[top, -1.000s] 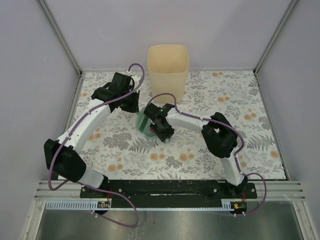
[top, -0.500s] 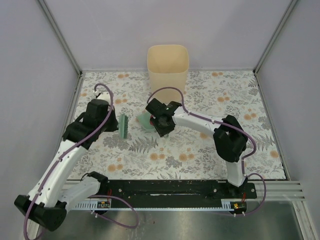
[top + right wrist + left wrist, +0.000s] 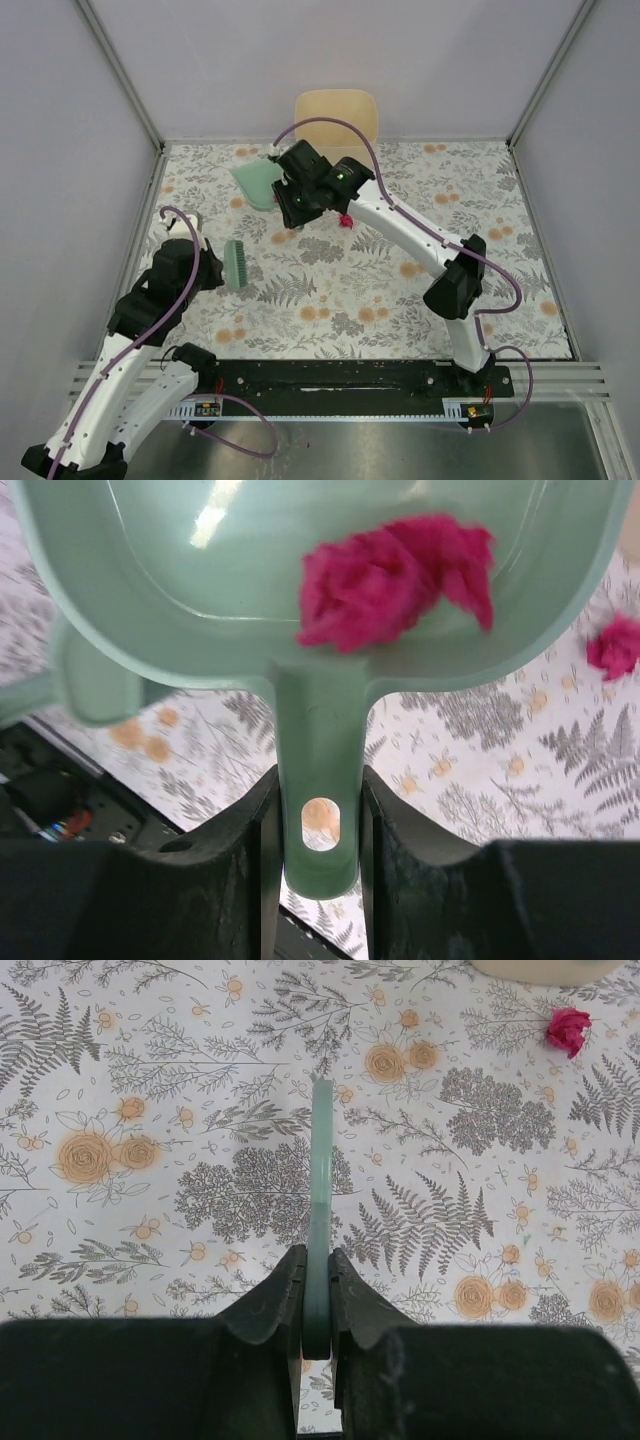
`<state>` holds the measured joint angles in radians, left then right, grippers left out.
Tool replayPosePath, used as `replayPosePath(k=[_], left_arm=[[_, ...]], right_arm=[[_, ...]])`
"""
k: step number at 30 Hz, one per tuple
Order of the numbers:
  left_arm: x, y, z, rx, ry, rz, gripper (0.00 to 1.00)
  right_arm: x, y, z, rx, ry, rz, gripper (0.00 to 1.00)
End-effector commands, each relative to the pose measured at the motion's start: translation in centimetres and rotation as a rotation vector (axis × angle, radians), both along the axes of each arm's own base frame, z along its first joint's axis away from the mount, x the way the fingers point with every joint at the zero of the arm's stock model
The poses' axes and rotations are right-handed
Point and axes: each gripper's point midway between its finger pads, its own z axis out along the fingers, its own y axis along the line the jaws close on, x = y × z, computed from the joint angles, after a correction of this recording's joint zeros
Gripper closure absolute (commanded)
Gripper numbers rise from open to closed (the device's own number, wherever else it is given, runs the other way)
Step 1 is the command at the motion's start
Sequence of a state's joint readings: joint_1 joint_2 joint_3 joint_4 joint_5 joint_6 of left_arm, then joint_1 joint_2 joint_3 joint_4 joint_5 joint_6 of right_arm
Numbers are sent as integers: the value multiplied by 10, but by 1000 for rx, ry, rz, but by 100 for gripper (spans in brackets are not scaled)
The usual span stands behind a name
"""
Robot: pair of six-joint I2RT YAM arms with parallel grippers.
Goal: Sweep away the paper scraps from the table
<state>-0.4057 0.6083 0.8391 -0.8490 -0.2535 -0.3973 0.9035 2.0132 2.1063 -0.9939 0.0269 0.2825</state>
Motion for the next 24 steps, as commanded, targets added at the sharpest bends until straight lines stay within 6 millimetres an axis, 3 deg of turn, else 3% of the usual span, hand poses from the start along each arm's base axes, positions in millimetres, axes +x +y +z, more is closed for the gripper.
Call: replayPosePath(k=[1, 4, 5, 9, 18, 24], left_arm=[[14, -2, 12, -27, -69, 29, 100], [14, -4, 12, -30, -68, 17, 100], [14, -3, 12, -31, -69, 17, 100], [12, -2, 15, -36, -85, 24, 100], [12, -1, 16, -38, -91, 31, 100], [11, 0, 16, -39, -95, 34, 100]], right_arm=[[-2, 19, 35, 60, 9, 39, 100], [7, 31, 63, 144, -3, 46, 100], [15, 32, 79, 201, -12, 34, 100], [34, 32, 114, 431, 89, 27, 100], [76, 2, 203, 851, 205, 58, 100], [89, -19, 240, 1062, 332, 105, 100]])
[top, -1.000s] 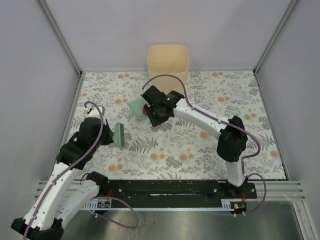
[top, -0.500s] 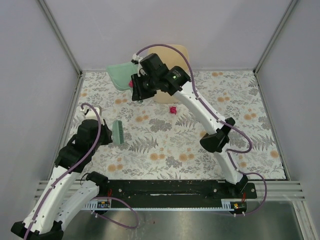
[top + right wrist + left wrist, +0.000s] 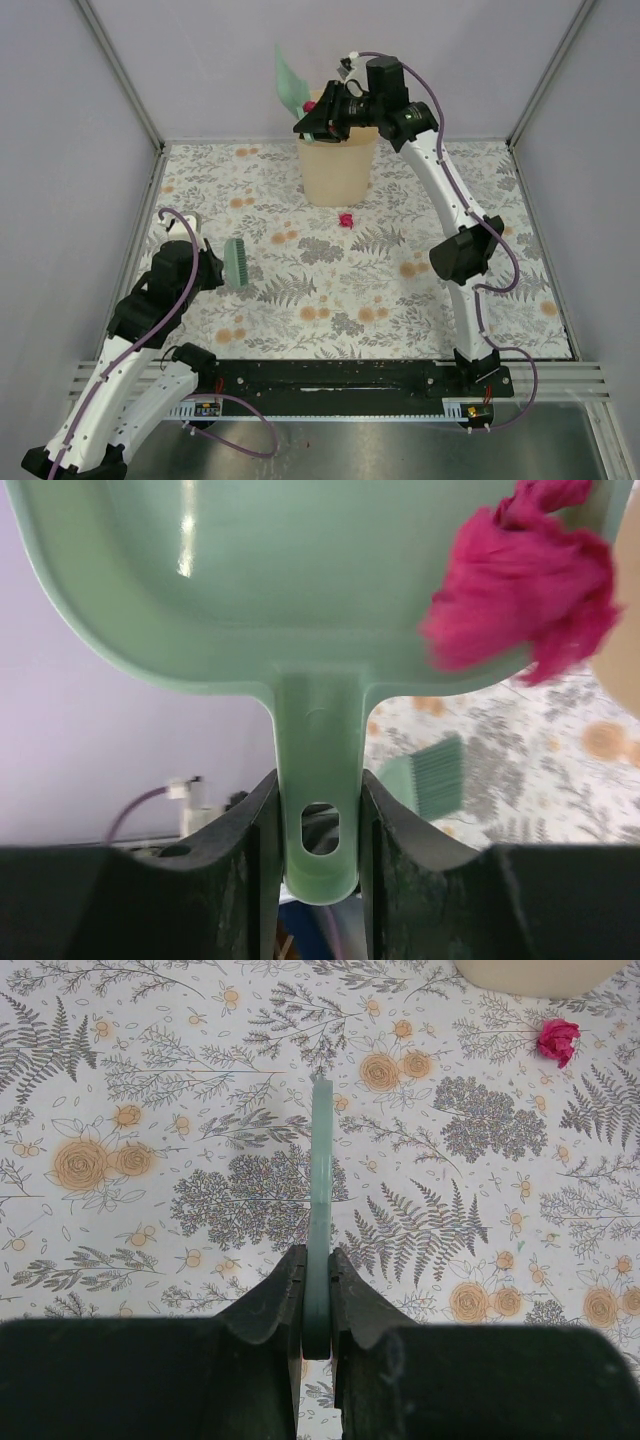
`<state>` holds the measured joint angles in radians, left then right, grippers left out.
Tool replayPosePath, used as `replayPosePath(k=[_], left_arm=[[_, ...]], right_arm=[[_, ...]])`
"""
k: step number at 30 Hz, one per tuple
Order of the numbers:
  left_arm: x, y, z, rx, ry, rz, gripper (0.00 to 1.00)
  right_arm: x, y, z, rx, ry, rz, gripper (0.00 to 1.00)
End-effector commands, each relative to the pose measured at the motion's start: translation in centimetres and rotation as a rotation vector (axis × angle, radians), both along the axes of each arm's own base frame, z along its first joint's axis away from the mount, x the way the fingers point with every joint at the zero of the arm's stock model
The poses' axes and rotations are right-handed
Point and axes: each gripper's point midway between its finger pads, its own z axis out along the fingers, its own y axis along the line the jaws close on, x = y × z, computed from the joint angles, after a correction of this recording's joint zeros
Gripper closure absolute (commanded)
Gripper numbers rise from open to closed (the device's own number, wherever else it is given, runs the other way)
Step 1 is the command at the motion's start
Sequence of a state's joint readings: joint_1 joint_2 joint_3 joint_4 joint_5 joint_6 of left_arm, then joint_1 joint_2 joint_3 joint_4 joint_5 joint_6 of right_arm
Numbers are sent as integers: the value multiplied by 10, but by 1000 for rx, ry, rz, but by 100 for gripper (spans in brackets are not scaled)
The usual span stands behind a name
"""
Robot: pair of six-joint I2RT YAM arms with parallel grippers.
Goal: Sweep away the paper scraps from the table
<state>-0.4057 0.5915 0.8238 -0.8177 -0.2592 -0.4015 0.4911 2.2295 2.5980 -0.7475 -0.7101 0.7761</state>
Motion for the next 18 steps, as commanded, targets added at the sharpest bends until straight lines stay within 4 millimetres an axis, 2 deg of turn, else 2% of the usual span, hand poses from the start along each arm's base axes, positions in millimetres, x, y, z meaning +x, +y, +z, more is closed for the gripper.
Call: replayPosePath(k=[1, 5, 9, 12, 18], left_arm=[[8, 1, 14, -25, -64, 28, 100], [8, 0, 13, -26, -62, 25, 100], [8, 1, 12, -24, -59, 27, 100], [8, 0, 12, -24, -58, 26, 100], [8, 0, 12, -25, -58, 24, 100]], right_arm=[[-32, -8, 88, 290, -15, 164, 100], [-33, -13, 97, 398, 34, 203, 100], [-41, -26, 125, 596, 48, 260, 100], [-43, -36, 134, 722, 94, 300, 100], [-64, -54, 153, 895, 103, 428, 100]])
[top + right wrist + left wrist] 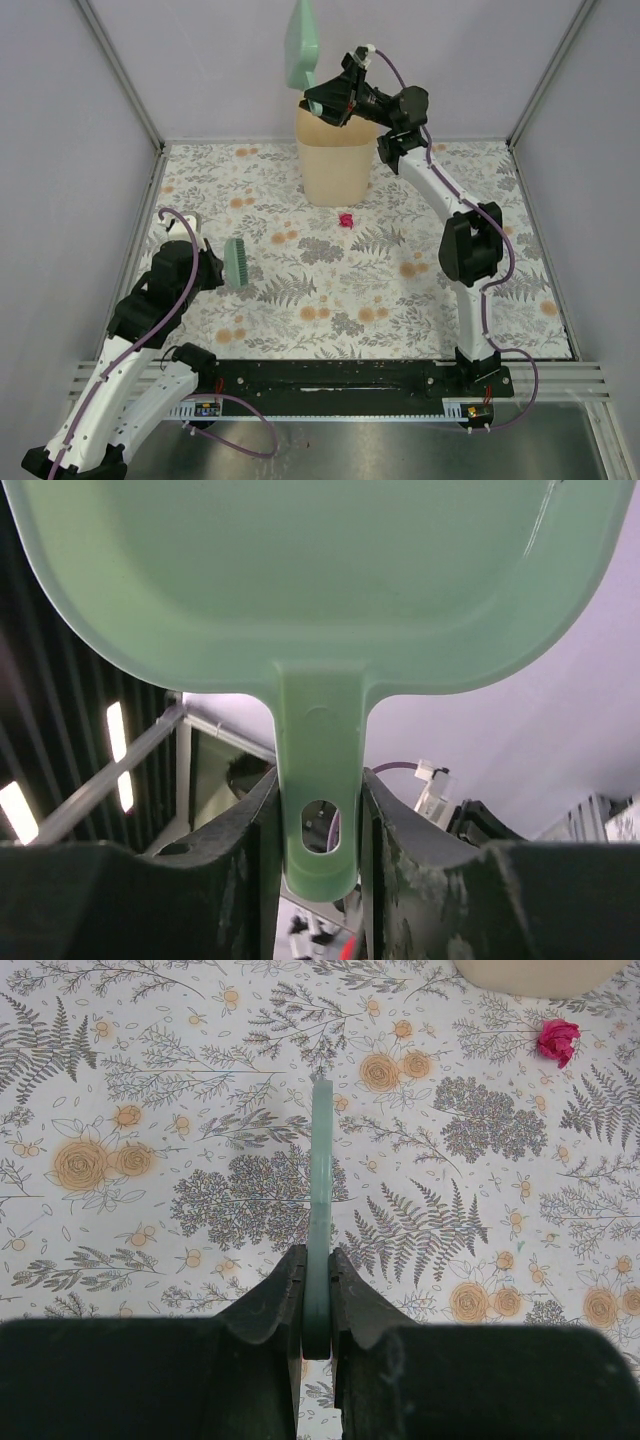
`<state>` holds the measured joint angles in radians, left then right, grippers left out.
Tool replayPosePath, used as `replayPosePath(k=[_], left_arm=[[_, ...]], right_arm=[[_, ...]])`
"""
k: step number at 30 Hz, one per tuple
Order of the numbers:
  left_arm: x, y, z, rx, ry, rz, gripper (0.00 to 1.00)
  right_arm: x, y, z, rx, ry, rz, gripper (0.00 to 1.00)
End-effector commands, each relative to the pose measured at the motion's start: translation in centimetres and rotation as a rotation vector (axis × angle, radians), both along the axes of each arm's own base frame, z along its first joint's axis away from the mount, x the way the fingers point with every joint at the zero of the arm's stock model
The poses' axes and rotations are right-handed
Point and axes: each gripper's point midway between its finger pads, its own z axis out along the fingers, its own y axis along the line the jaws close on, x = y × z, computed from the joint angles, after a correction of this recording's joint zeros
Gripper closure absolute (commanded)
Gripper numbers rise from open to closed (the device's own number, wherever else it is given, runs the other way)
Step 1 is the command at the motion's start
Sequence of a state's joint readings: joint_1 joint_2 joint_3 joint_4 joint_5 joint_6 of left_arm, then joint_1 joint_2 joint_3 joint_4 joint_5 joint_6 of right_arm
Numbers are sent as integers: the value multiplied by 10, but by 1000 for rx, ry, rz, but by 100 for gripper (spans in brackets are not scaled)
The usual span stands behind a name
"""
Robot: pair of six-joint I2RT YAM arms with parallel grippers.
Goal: Sweep away the paper scraps from the table
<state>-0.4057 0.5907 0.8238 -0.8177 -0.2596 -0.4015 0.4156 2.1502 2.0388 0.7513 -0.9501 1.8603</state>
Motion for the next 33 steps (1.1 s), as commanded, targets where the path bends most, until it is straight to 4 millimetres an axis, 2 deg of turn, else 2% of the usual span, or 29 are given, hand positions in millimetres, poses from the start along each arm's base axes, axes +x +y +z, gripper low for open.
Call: replayPosePath(k=[1, 4, 7, 9, 10, 11, 12, 13, 15, 17, 21, 23, 26, 29, 33], left_arm=[[8, 0, 12, -24, -58, 25, 100], [9, 0, 13, -28, -61, 26, 100], [11, -4, 16, -55, -61, 29, 100], [18, -17, 20, -117, -69, 6, 100], [22, -30, 22, -164, -74, -33, 100], [28, -42, 26, -213, -82, -60, 100], [34, -53, 30, -259, -78, -84, 100], [40, -69, 36, -322, -78, -120, 100], [56, -96, 42, -432, -72, -168, 100], [77, -120, 56, -555, -102, -195, 100], [117, -157, 61, -722, -100, -174, 100], [137, -176, 55, -789, -77, -160, 100], [162, -201, 44, -846, -46, -137, 100], [186, -220, 30, -894, -16, -83, 100], [212, -236, 5, -989, 30, 5, 100]], right_arm=[[-58, -38, 64, 254, -85, 173, 100], [-75, -46, 70, 282, -114, 206, 100], [-102, -48, 67, 188, -171, 231, 100], [-111, -43, 47, 52, -185, 203, 100], [-110, -39, 33, -32, -152, 178, 100], [-109, -37, 19, -115, -219, 104, 100], [-111, -39, 14, -194, -206, 42, 100], [-99, -40, -7, -346, -243, -88, 100], [-93, -63, -52, -682, -231, -288, 100], [-95, -83, -69, -832, -239, -387, 100], [-101, -123, -103, -1045, -194, -503, 100], [-105, -139, -117, -1121, -184, -537, 100], [-118, -152, -129, -1165, -186, -547, 100], [-129, -155, -139, -1174, -178, -521, 100], [-138, -158, -149, -1181, -168, -503, 100]])
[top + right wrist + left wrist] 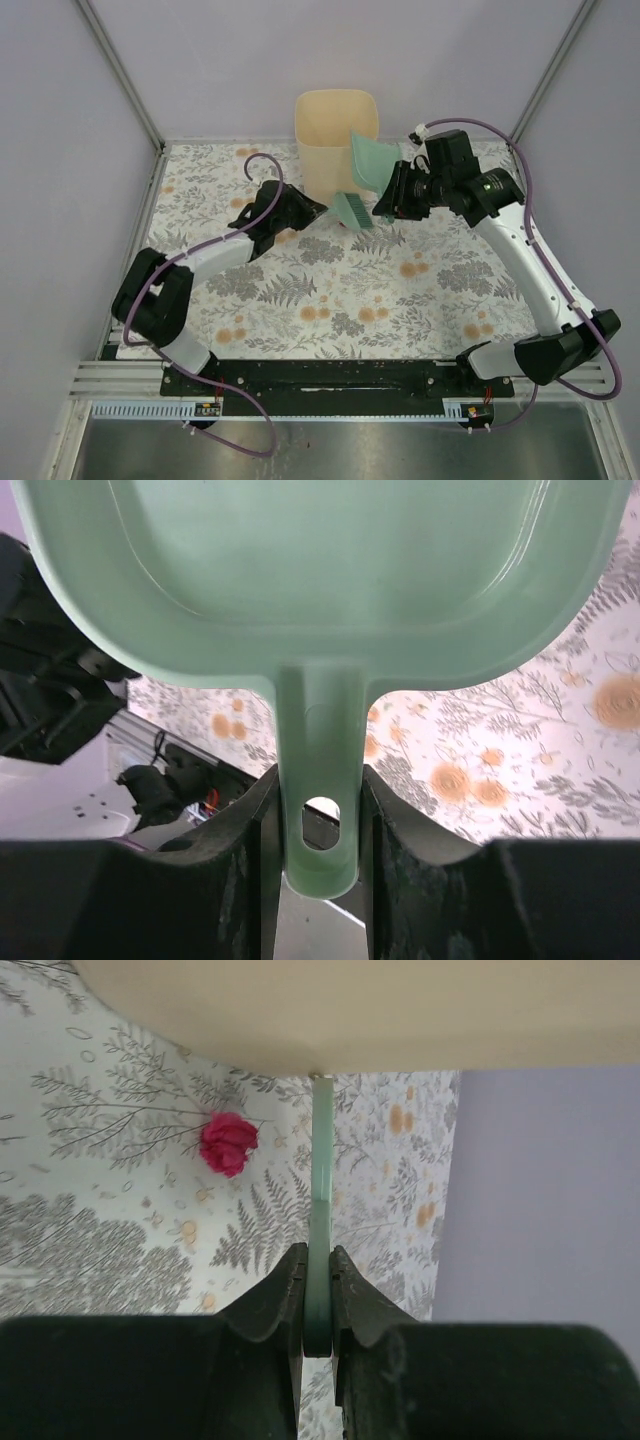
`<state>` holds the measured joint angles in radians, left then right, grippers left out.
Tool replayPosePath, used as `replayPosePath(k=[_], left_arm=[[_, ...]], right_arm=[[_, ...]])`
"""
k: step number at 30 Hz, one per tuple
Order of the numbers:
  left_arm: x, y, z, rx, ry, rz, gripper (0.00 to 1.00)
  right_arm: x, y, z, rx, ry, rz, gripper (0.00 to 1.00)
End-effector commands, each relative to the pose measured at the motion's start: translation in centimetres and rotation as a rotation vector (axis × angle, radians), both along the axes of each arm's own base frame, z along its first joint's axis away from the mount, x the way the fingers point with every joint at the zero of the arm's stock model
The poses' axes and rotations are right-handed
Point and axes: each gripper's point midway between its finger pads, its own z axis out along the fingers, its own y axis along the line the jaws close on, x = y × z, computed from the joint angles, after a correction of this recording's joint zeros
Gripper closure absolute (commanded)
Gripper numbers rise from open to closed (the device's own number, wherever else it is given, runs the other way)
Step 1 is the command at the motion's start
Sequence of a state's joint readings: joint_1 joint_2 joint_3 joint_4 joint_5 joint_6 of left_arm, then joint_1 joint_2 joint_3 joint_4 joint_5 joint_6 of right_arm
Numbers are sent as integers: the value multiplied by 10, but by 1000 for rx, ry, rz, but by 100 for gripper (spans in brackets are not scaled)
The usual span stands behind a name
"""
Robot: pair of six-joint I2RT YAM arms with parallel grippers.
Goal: Sweep away the paper scraps from the table
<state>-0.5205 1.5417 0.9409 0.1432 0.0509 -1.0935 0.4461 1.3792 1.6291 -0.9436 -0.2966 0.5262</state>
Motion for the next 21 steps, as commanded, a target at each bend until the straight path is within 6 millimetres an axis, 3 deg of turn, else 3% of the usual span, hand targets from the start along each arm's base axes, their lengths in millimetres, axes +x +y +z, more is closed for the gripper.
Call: replayPosePath(k=[1, 3, 7, 13, 17, 21], left_arm=[[44, -24, 38, -235, -60, 110, 100], [47, -19, 14, -211, 17, 168, 100], [36, 3, -14, -179, 83, 261, 100], [2, 38, -44, -59, 138, 270, 100], [-34, 71, -49, 10, 114, 275, 100], [-84, 105, -32, 167, 55, 230, 100]], right_arm=[[-13, -13, 0, -50, -43, 11, 100], [-16, -15, -4, -61, -35, 15, 100], [-20, -20, -13, -90, -24, 19, 100], [-23, -22, -33, -142, 19, 31, 100], [-32, -20, -46, -190, 50, 53, 100], [-51, -12, -66, -301, 84, 110, 100]])
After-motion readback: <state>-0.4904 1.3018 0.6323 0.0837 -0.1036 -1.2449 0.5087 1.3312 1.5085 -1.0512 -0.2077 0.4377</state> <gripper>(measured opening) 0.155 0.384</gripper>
